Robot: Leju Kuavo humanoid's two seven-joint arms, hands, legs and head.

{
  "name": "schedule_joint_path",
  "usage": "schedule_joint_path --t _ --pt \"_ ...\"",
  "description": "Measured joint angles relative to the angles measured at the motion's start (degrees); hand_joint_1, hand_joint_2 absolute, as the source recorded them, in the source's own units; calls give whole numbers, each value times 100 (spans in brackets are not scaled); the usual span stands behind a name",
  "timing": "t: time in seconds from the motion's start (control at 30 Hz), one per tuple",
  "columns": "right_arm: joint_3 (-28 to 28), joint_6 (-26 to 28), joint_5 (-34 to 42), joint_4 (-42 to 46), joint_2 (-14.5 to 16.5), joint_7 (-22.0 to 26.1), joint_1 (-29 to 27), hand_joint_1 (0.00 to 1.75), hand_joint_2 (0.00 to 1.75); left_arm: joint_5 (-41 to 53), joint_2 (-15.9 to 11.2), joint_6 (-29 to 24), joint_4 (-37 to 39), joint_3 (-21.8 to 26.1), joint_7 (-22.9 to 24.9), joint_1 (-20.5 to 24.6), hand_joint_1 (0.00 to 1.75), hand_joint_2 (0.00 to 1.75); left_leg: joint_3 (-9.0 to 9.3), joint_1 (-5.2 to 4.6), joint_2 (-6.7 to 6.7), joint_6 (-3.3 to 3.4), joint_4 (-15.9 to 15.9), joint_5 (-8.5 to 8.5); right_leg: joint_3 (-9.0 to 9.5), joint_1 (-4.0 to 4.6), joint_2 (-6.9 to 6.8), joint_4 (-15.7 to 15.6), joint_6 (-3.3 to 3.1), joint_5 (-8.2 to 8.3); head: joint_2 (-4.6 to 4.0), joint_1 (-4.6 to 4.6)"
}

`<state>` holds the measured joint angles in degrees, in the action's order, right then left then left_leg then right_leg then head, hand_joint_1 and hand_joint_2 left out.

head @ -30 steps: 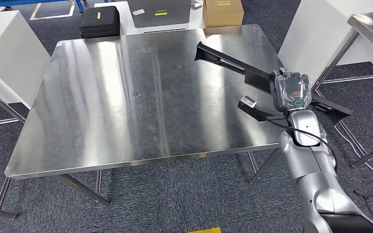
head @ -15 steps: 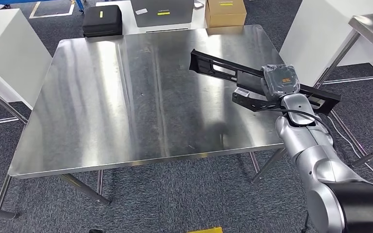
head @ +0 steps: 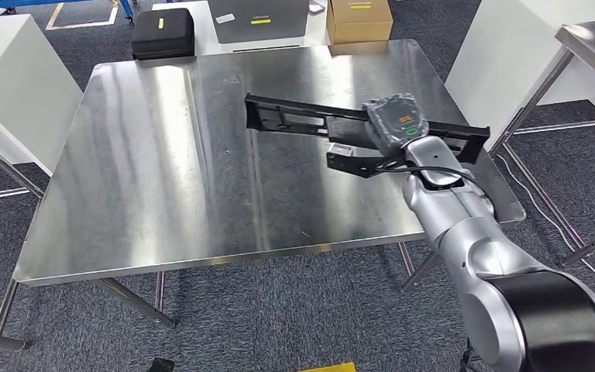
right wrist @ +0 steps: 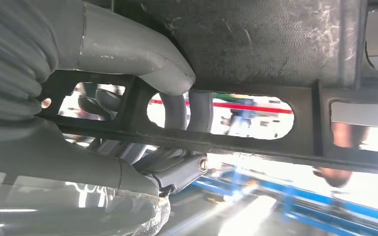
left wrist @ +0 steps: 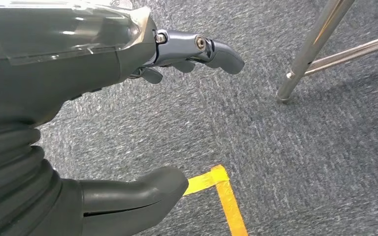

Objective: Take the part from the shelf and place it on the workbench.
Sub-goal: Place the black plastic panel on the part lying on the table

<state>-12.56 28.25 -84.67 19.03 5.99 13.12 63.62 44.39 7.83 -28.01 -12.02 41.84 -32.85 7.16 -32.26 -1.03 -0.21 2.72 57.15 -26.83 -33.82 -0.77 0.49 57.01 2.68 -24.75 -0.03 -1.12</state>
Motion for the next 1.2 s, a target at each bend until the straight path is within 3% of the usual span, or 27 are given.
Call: schedule_joint_path --t 0.17,0.3,1.0,1.1,1.13,1.2 --pt "-405 137 -47 -92 510 124 -121 175 175 -25 36 -361 0 -6 -299 -2 0 175 0 7 -1 -1 -1 0 -1 4 0 1 -1 0 1 0" --pt "-713 266 -50 -139 737 -72 -217 175 175 5 62 -578 0 -5 -424 -16 0 175 -2 5 -9 -1 -1 1 -1 6 -3 1 -1 -1 0 1" --pt "-1105 676 -49 -161 770 -424 -219 175 175 89 105 -564 4 69 -361 -92 0 175 -3 -6 -7 0 3 0 3 3 -4 -1 -1 -1 0 1" --pt "-1112 697 -49 -161 762 -456 -204 44 175 92 113 -572 4 81 -400 -106 0 175 -2 -6 -7 0 3 0 3 3 -4 -1 -1 -1 -1 1" --pt "-1115 697 -49 -161 761 -464 -194 0 175 90 116 -553 4 86 -418 -107 0 131 -2 -6 -7 0 3 0 3 3 -4 -1 -1 -1 -1 1" --pt "-1124 697 -50 -167 756 -474 -177 0 175 74 121 -468 4 97 -434 -108 0 44 -2 -6 -8 0 4 0 4 3 -4 -1 -1 -1 0 1"
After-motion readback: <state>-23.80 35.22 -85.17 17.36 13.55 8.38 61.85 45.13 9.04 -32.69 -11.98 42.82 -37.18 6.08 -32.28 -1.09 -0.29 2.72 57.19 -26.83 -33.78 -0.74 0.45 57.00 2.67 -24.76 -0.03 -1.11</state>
